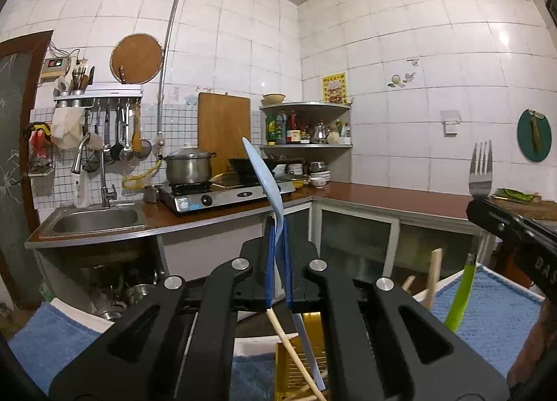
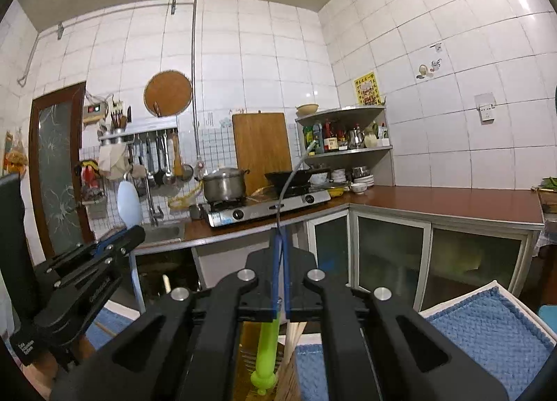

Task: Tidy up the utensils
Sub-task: 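Raise the held spoon and fork above the yellow holder's opening, then open both grippers to drop the spoon and fork into the yellow holder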

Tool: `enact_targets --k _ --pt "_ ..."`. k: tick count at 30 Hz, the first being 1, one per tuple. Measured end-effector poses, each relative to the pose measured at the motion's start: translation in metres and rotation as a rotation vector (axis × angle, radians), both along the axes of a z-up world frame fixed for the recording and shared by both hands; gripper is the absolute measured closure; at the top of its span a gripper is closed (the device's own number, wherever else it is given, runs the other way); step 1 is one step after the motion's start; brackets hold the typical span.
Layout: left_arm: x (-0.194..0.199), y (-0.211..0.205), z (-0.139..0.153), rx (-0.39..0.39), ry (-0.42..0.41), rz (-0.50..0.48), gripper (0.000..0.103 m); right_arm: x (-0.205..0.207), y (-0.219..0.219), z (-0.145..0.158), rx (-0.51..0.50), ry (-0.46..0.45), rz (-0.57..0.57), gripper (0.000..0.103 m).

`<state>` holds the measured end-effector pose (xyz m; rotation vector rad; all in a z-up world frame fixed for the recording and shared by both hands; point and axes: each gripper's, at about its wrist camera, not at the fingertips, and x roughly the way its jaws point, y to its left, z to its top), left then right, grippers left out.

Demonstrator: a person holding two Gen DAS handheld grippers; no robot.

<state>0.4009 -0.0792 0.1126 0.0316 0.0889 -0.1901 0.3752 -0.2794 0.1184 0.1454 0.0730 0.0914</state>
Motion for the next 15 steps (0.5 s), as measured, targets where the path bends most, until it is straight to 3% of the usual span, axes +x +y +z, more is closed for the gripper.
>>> enact_targets --k 8,15 --pt "0.013 -0.003 -0.036 0.039 0.056 -0.019 0.100 0.012 0.017 -0.033 -0.090 0.045 0.028 0.101" --pt "-0.003 -0.009 -0.040 0.100 0.084 -0.056 0.100 0.010 0.023 -0.056 -0.118 0.113 0.064 0.101"
